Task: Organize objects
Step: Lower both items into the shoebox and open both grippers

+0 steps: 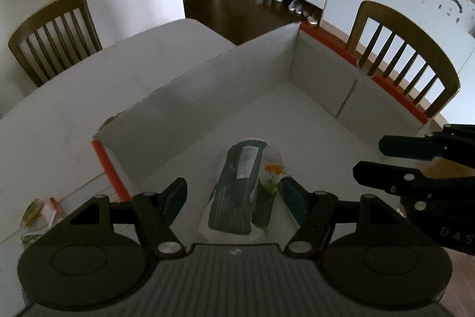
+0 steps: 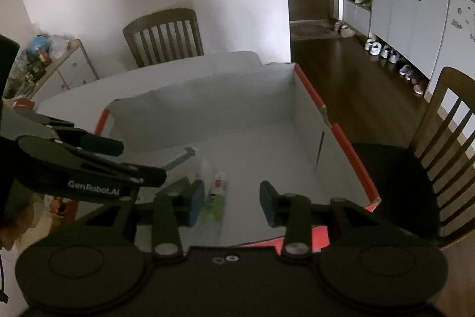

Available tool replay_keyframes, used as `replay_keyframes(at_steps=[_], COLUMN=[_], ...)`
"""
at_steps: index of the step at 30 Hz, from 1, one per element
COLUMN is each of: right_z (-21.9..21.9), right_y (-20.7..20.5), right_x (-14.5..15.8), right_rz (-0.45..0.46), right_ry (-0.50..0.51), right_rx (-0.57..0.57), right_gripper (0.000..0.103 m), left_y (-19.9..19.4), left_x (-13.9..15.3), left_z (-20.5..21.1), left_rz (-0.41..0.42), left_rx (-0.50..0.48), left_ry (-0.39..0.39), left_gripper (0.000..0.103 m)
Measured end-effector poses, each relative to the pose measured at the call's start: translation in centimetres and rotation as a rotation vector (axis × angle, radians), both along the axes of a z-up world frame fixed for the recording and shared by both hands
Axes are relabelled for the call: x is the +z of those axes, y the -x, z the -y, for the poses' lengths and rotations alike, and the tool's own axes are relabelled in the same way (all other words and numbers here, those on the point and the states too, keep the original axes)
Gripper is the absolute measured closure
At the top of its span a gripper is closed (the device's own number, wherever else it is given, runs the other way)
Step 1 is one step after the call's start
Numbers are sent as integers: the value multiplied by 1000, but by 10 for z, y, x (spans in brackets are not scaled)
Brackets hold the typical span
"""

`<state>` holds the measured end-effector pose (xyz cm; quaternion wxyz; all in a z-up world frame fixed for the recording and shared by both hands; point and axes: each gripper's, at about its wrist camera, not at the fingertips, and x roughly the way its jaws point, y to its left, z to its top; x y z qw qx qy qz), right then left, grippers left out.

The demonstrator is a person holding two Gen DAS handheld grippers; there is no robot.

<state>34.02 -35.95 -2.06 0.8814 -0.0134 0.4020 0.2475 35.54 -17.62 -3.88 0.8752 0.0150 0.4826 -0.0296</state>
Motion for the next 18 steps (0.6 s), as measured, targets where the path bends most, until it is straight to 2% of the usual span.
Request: replay_keyframes(at_steps=[6, 18], right_z=[-12, -50], right_y=[19, 65], right_x=[16, 36], right_rz=[33, 71], right_ry=[-5, -21], right_rx=[18, 8], right_gripper=[54, 28], left_y=[22, 78], left_x=[19, 49], left_z=[-9, -45], left_rz=[49, 124], left_rx=[-5, -2], left_ry=[26, 69], left_gripper=[33, 33])
